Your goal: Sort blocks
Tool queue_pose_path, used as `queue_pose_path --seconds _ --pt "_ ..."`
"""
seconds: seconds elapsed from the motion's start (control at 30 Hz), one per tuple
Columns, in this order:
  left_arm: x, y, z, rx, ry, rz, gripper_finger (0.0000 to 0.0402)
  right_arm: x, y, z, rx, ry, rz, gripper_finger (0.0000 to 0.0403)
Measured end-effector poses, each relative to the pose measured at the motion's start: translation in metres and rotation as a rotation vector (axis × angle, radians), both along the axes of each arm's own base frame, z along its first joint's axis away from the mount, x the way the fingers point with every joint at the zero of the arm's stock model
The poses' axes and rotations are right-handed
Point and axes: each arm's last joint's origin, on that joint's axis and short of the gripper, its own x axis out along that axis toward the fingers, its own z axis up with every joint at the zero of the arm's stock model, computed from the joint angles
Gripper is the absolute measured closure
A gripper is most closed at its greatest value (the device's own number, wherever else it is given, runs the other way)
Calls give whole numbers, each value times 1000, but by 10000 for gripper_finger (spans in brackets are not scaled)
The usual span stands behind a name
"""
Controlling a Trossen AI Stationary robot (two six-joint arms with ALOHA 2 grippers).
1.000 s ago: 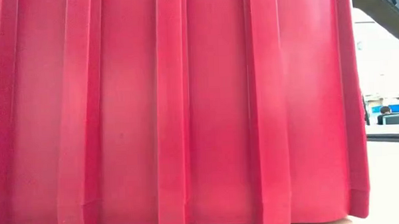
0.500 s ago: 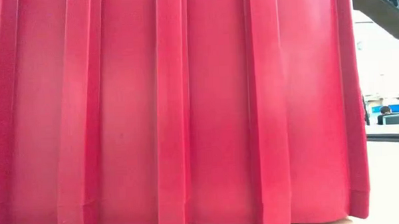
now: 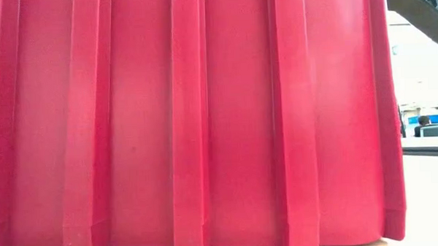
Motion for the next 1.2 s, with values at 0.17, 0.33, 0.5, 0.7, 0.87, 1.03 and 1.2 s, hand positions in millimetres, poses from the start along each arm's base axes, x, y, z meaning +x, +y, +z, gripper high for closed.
queue_pose_path --seconds 0.17,0.33,0.5,0.7,0.87,1.03,1.2 --pt "0 0 0 0 0 0 377 -2 0 0 -2 17 12 261" --pt "0 0 0 0 0 0 377 -3 0 0 1 30 17 292" --pt "0 0 0 0 0 0 377 -4 0 0 15 27 36 286" --pt "0 0 0 0 0 0 377 -2 1 2 34 22 38 224" --pt "0 0 0 0 0 0 377 -1 1 4 45 22 26 174" --pt "0 0 0 0 0 0 377 -2 4 2 23 25 13 146" --pt "0 0 0 1 2 0 377 -4 9 -7 -9 39 18 149"
